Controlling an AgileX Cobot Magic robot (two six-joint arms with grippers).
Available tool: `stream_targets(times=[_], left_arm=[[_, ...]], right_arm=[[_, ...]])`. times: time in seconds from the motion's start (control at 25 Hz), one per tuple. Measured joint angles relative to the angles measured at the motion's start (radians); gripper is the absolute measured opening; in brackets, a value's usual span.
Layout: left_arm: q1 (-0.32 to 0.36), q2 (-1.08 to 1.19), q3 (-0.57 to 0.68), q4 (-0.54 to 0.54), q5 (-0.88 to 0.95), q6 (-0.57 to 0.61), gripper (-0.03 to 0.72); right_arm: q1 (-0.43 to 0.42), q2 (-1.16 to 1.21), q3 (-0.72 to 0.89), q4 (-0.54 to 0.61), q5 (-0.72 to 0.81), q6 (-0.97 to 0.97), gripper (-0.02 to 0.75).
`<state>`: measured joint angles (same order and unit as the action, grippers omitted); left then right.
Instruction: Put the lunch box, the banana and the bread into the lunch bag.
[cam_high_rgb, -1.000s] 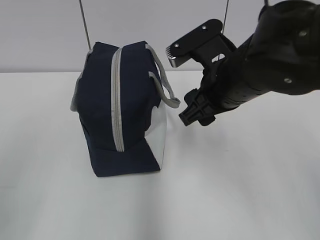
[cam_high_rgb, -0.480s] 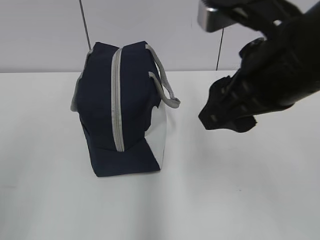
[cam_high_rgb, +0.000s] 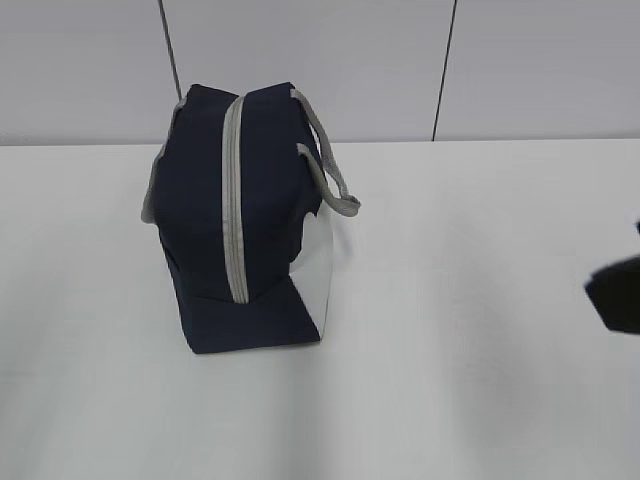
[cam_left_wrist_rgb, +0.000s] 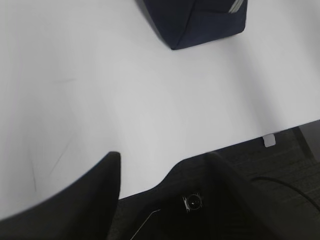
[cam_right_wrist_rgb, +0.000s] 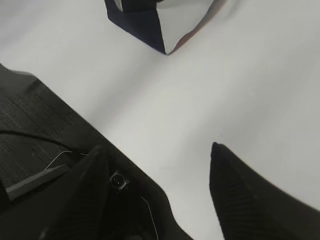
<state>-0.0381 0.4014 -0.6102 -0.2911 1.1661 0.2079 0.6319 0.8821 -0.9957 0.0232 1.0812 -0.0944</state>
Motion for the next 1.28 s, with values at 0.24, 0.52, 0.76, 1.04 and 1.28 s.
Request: stream_targets(times=[0.24,0.52,0.76,1.04,1.28], left_arm=[[0.000,-0.068,0.000,0.010,0.043,0.000,0.380],[0.000,-0.105,0.000,0.013,0.057,0.000,0.380],[0.000,-0.105,0.000,0.023,0.080,0.000,0.380],[0.000,-0.105,0.000,0.047,0.096,0.000,0.380],[0.000,-0.105,0.000,0.048,0.097,0.000,0.380]], right_arm=[[0.000,-0.290,0.207,0.014,0.045,0.031,0.509],[0.000,-0.588,0.415,-0.023,0.096,0.094,0.570],[0.000,-0.735,0.453,-0.096,0.147,0.126,0.574],[-0.046,-0.766,0.453,-0.140,0.154,0.181,0.574],[-0.255,-0.766,0.453,-0.097,0.167,0.128,0.557]])
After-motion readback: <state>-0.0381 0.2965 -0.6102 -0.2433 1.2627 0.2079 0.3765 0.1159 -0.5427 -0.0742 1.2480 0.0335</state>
